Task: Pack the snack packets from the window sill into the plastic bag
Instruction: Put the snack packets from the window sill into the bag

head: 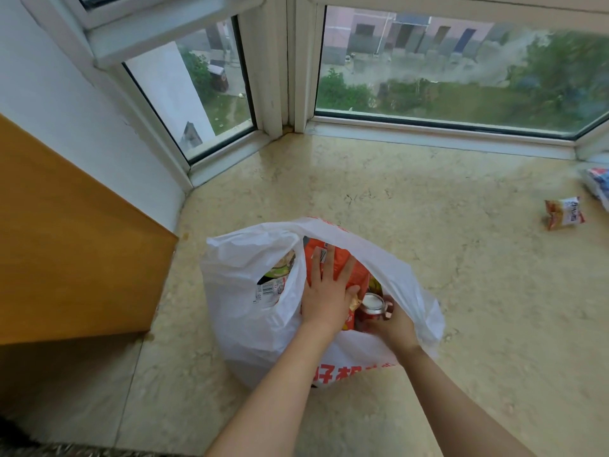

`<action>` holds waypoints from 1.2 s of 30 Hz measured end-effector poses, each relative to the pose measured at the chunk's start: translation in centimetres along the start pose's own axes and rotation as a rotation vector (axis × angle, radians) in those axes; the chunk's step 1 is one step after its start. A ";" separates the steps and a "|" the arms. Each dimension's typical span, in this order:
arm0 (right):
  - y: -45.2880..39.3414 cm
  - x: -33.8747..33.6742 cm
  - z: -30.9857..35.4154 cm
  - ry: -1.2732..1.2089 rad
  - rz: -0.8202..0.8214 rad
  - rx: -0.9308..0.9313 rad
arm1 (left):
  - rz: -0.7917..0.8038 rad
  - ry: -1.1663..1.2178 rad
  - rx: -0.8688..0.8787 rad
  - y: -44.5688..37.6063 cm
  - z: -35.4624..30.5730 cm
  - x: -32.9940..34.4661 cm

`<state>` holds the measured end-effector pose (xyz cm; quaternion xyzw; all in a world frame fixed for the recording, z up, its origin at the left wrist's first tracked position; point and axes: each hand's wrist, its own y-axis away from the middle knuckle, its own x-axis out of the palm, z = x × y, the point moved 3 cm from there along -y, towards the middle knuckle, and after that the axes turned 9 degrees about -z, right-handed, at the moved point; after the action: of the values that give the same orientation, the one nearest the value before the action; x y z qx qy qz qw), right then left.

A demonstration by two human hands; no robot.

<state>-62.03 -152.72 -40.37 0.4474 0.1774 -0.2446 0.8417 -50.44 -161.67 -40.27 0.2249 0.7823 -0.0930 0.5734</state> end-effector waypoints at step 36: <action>22.8 -20.6 -13.9 0.506 -0.791 -0.888 | -0.500 0.010 0.474 21.2 -20.5 -10.3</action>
<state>-66.94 -124.87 -21.93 0.0011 0.6061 -0.3267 0.7252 -55.71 -137.23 -21.55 0.1538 0.7725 -0.4088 0.4609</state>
